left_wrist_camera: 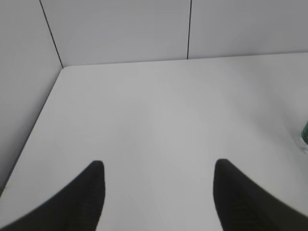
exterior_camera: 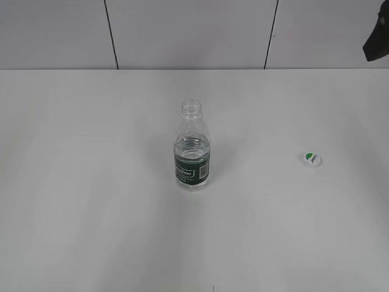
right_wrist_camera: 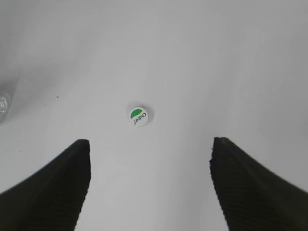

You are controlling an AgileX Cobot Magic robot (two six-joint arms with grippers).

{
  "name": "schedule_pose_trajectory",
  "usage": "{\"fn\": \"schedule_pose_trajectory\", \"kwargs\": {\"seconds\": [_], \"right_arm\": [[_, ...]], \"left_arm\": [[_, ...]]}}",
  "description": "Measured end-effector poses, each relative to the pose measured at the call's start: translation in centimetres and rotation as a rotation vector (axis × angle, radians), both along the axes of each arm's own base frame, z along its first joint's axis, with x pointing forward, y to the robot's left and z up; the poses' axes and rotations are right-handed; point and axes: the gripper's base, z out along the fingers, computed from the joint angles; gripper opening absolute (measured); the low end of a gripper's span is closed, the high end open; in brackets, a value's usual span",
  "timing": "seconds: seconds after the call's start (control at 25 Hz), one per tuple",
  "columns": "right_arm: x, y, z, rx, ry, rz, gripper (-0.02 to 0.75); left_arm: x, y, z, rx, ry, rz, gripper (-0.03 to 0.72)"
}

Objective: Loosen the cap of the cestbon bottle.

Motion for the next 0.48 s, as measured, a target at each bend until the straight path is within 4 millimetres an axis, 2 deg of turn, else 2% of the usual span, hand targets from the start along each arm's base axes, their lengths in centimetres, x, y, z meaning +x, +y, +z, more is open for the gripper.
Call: {"fn": "schedule_pose_trajectory", "kwargs": {"seconds": [0.2,0.32,0.48], "right_arm": [[-0.4,-0.1,0.1,-0.003,0.01,0.001,0.591],[-0.5,-0.1,-0.4,-0.005,0.034,-0.01,0.591],[-0.7,-1.1,-1.4,-0.079,0.063,-0.081,0.591]], "left_arm": [[0.2,-0.1,-0.9,-0.016,0.056,-0.012,0.441],[0.5,-0.1,-1.8,-0.01,0.099,-0.007,0.441],[0.5,-0.1,-1.8,-0.01,0.105,-0.007,0.44]]}}
